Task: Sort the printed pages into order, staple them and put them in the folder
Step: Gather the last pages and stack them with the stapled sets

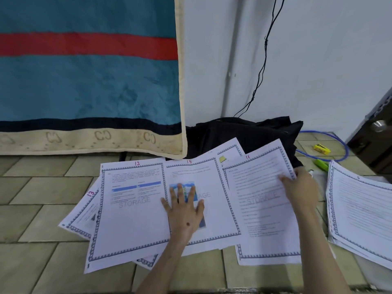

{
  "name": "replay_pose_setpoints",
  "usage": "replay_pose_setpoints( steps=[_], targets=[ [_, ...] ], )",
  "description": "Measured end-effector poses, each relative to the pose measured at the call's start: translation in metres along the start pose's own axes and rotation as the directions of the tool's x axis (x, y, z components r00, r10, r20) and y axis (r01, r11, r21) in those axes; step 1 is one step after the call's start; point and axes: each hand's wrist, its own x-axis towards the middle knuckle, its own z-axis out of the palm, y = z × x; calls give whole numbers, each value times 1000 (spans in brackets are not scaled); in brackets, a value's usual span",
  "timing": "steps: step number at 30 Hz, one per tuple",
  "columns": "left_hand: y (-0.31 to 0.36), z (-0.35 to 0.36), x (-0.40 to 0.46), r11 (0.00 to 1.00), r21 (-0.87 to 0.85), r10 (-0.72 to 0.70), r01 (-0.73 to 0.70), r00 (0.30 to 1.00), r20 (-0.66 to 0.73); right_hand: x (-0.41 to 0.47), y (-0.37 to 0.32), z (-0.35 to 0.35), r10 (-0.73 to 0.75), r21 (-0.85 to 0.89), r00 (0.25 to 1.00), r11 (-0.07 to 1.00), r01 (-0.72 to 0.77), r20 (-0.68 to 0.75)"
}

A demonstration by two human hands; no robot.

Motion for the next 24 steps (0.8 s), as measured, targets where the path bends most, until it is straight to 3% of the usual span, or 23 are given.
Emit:
replay_pose_setpoints(
  steps=[7, 13, 16, 18, 21, 24],
  targets=[
    [35, 9, -18, 996, 3, 86, -87, 995, 59, -5, -42, -49, -176, 57, 979, 982, 183, -106],
    [49, -10, -15, 998, 13, 55, -59, 980, 193, -10, -80, -96, -306, 114, 898, 927, 356, -315],
    [42, -23, -5, 997, -48, 69, -61, 980, 186, -3, -89, -105, -317, 175, 867, 897, 405, -384],
    [35, -29, 1, 988, -142, 86, -63, 983, 163, 1, -91, -103, -319, 194, 865, 889, 415, -387],
    [20, -40, 7, 895, -444, 74, -44, 996, 49, 2, -92, -91, -338, 189, 886, 893, 408, -316],
    [-9, -55, 8, 783, -622, -91, -22, 985, -150, 1, -85, -66, -339, 231, 916, 893, 386, -216]
  ],
)
